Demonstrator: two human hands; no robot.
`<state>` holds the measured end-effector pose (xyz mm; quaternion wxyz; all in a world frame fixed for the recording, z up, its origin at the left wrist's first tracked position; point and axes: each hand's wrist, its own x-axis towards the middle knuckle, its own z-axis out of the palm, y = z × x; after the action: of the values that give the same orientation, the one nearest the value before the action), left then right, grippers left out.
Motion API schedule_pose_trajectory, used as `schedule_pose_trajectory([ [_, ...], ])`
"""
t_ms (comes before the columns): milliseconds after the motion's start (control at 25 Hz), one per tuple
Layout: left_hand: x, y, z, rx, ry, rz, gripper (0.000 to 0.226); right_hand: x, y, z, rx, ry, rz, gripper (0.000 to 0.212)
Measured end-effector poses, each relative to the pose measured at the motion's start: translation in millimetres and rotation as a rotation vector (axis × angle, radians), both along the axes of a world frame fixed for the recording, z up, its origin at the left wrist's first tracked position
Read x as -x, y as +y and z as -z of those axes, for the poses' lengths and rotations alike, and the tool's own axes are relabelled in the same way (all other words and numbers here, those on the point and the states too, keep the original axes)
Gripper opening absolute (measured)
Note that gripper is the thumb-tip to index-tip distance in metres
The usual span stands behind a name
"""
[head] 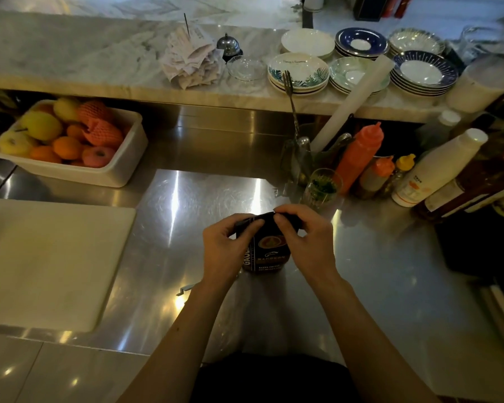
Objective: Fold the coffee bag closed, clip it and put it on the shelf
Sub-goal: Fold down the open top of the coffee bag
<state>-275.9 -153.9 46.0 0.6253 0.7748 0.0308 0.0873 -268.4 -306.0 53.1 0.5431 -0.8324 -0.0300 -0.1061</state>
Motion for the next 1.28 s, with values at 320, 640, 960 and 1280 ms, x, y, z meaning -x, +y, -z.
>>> schedule_pose_trajectory([
  [320,2.5,0.7,-3.6,-0.11,-0.055,0.065,0.014,-2.9,-1.2,-2.4,0.098,-0.017,-0.007,0.011],
  [640,-9.3,11.5,-0.7,-0.391,-0.146,0.095,0.015,-7.2,6.8,-4.0,0.161,-0.099,0.005,0.01],
  [960,-15.1,29.6,-7.4,-0.454,-0.231,0.215,0.012,-11.5,-18.1,0.8,0.166,-0.048,0.072,0.011],
  [1280,-16.2,35.1,-12.5,-0.388,-0.198,0.192,0.009,-8.9,-23.4,1.2,0.134,-0.1,0.04,0.005],
])
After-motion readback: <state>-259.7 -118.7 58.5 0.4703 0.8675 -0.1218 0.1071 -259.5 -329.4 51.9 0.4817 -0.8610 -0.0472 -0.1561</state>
